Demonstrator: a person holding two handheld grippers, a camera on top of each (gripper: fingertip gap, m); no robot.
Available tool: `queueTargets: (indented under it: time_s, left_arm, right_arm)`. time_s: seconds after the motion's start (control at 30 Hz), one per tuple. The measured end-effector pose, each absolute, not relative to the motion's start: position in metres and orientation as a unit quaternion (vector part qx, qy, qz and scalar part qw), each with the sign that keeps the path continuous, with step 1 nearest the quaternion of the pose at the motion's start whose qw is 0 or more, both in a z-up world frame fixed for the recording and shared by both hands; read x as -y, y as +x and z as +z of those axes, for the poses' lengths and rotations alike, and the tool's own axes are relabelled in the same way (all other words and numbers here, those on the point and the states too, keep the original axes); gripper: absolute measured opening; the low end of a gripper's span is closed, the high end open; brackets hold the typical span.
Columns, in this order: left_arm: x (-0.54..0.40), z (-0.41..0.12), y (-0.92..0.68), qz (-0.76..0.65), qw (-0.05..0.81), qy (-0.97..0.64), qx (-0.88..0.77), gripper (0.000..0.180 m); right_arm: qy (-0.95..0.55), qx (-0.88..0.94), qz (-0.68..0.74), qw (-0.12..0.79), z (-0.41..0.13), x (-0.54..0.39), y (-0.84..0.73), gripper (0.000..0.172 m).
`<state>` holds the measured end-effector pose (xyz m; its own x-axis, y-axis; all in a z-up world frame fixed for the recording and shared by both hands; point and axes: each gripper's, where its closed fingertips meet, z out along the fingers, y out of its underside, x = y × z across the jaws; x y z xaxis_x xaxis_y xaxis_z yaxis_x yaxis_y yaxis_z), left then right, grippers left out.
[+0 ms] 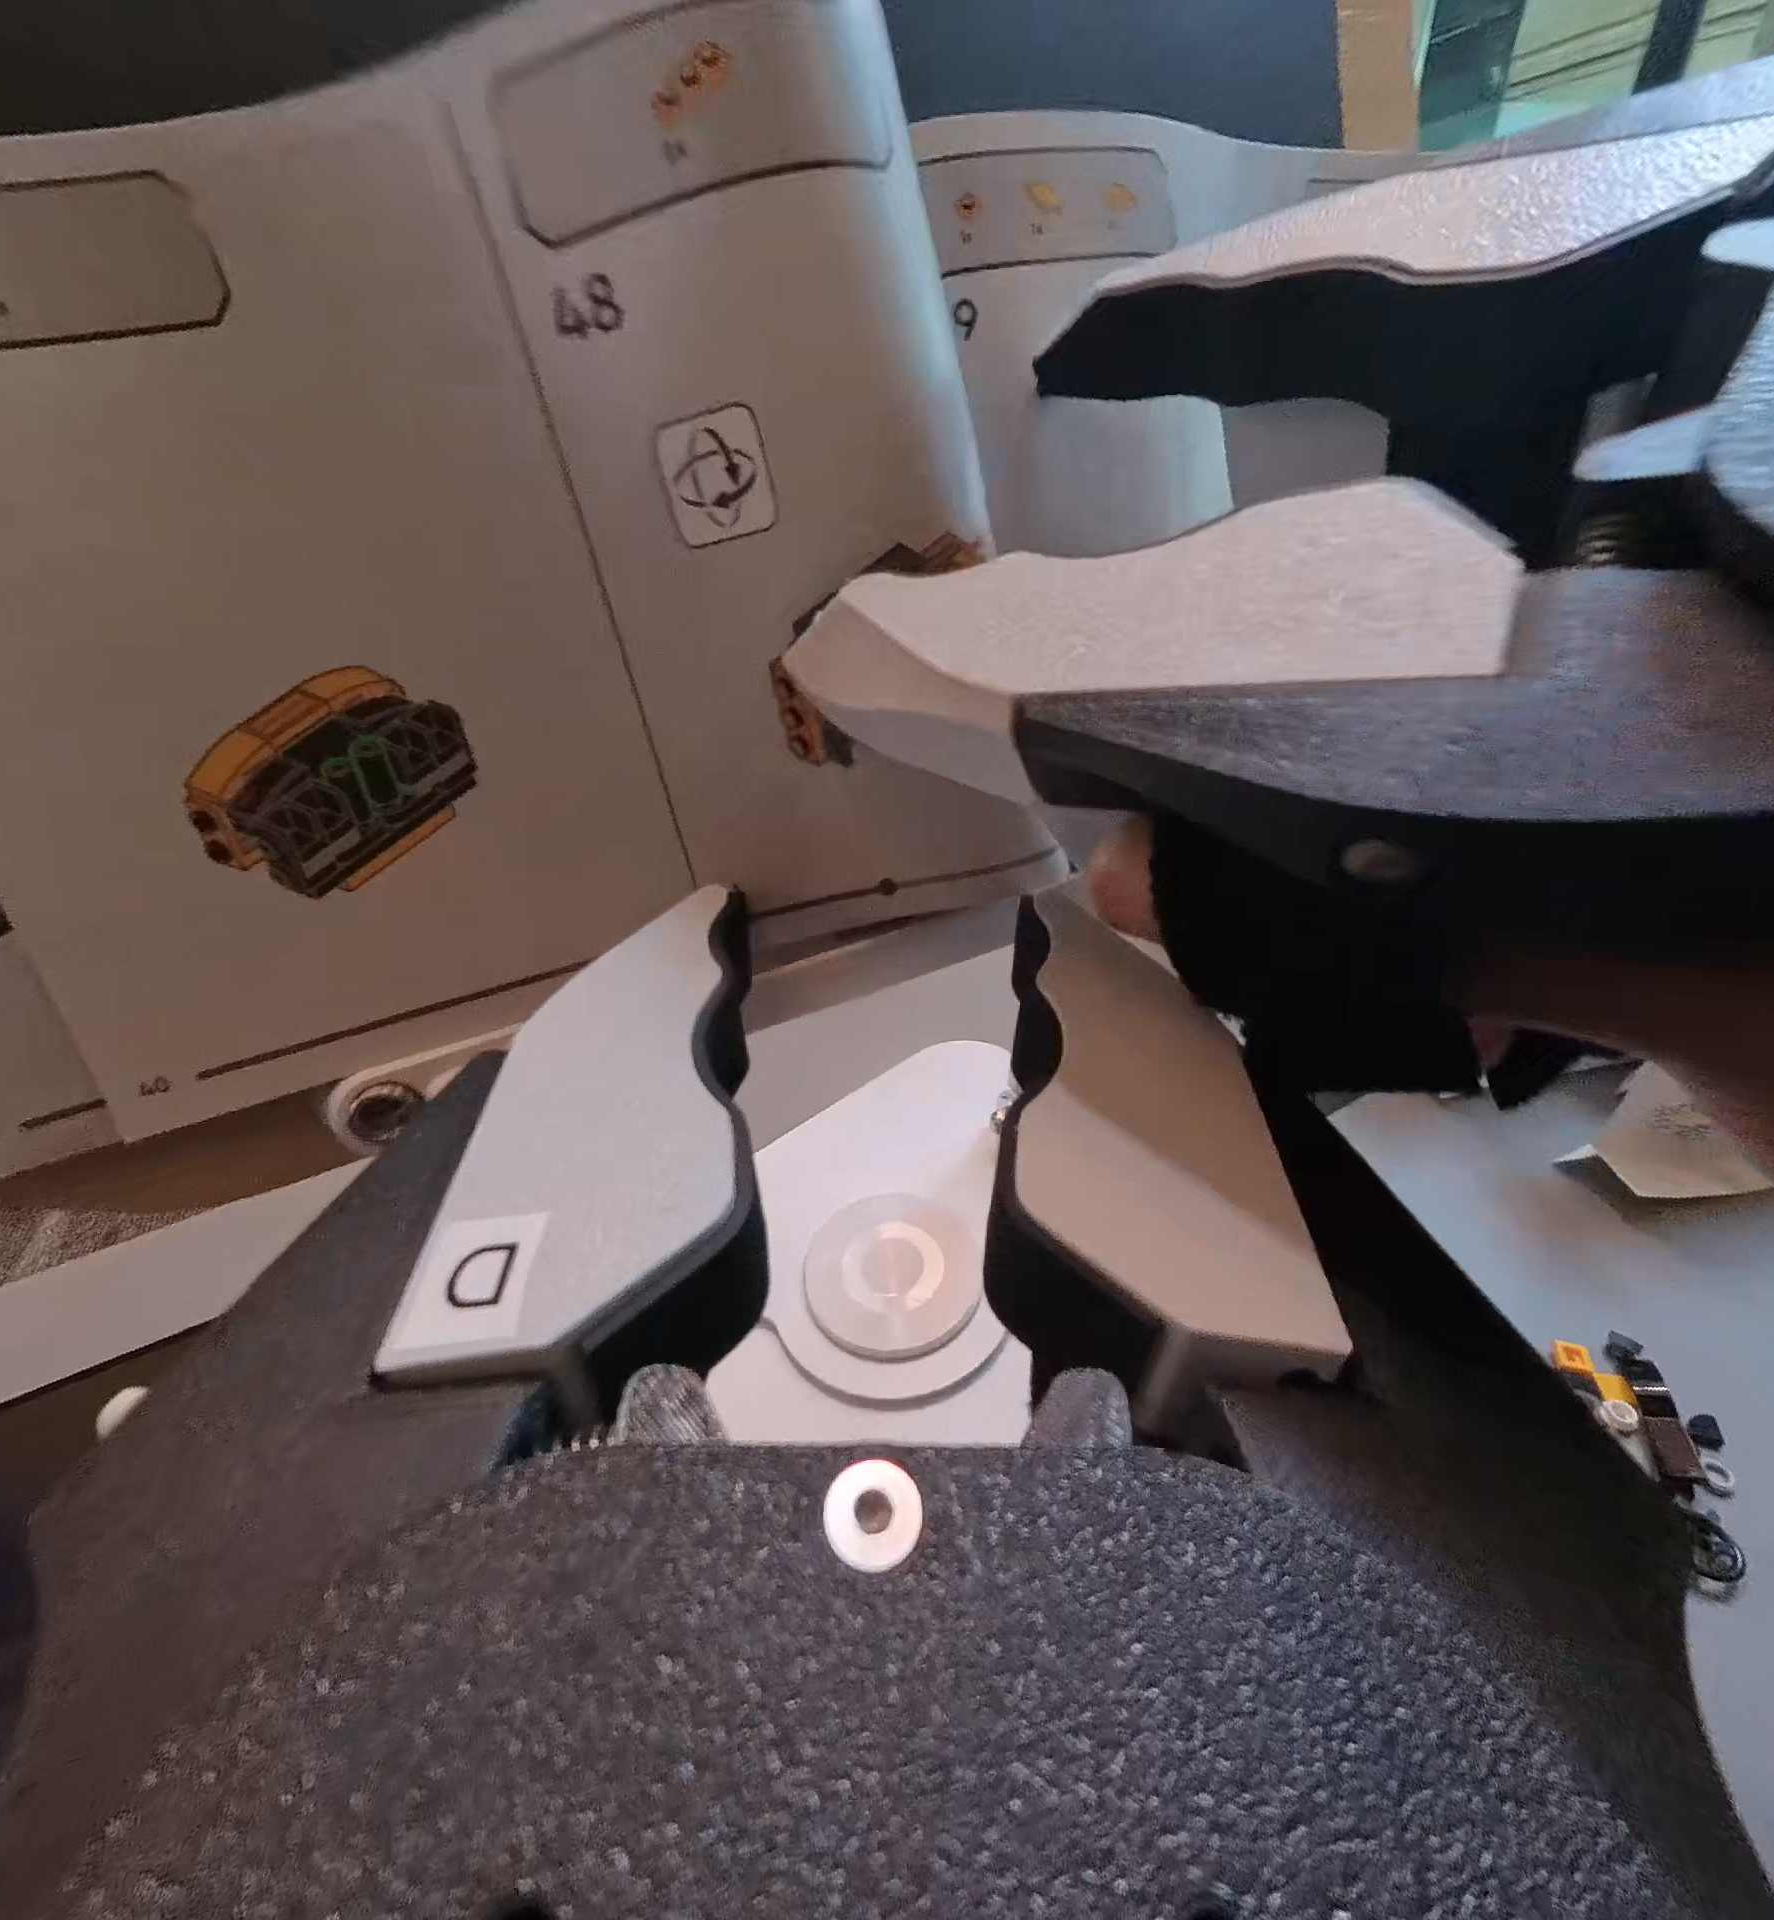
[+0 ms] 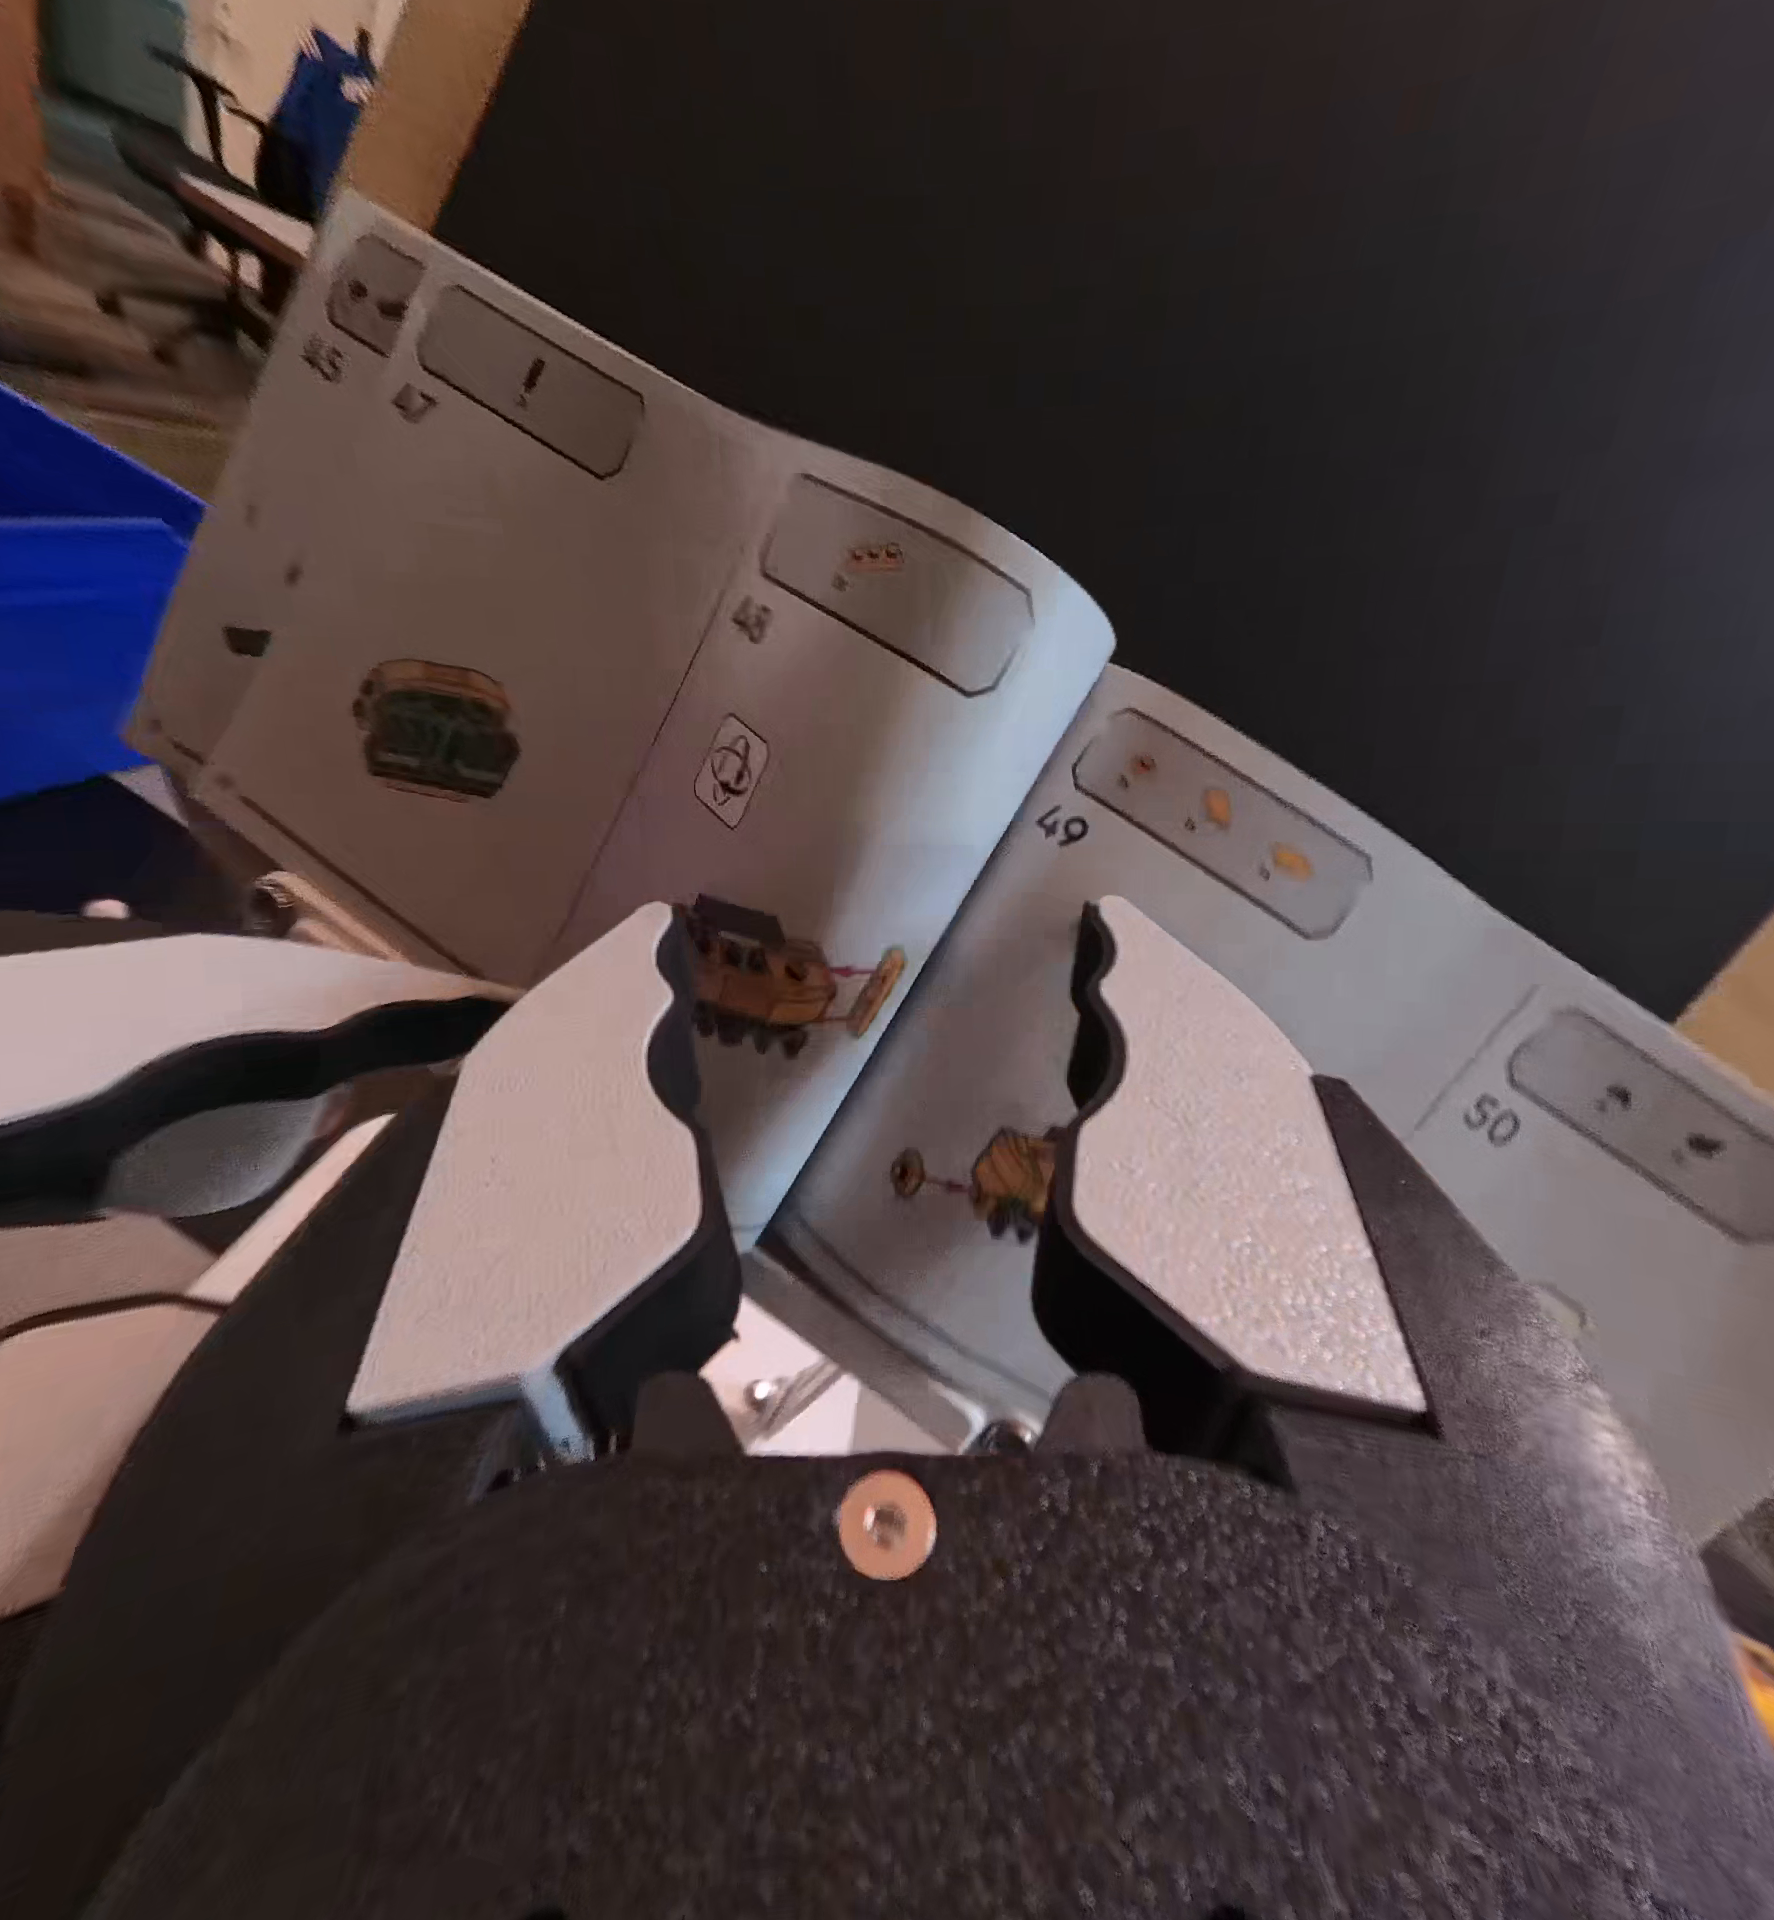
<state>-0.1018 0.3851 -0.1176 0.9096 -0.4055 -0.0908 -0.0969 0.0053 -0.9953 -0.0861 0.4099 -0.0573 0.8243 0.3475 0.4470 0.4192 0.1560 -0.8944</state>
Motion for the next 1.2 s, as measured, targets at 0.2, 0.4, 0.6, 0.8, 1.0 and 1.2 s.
queueTargets:
  time_s: [0.2,0.4,0.6,0.8,1.0,1.2]
  left_arm:
    - [-0.381,-0.104,-0.128,-0.11,0.71,-0.68,-0.143,0.054]
    - [-0.383,-0.09,-0.149,-0.148,0.727,-0.664,-0.087,0.068]
    - [-0.38,-0.09,-0.108,-0.241,0.706,-0.653,-0.128,0.067]
    - [-0.367,-0.091,-0.056,-0.246,0.7,-0.635,-0.214,0.062]
    - [-0.356,-0.087,-0.025,-0.278,0.694,-0.618,-0.242,0.06]
    - [-0.341,-0.098,0.007,-0.266,0.678,-0.613,-0.306,0.061]
  right_arm:
    - [-0.632,0.282,-0.052,0.72,-0.054,-0.416,-0.072,0.05]
    - [-0.629,0.253,-0.035,0.734,-0.055,-0.414,-0.05,0.029]
    - [-0.643,0.236,-0.005,0.729,-0.06,-0.417,-0.033,0.023]
    - [-0.652,0.22,0.024,0.725,-0.064,-0.412,-0.016,0.023]
    - [-0.664,0.187,0.05,0.722,-0.066,-0.405,0.011,0.022]
    - [-0.576,0.182,0.176,0.777,-0.007,-0.352,0.038,0.045]
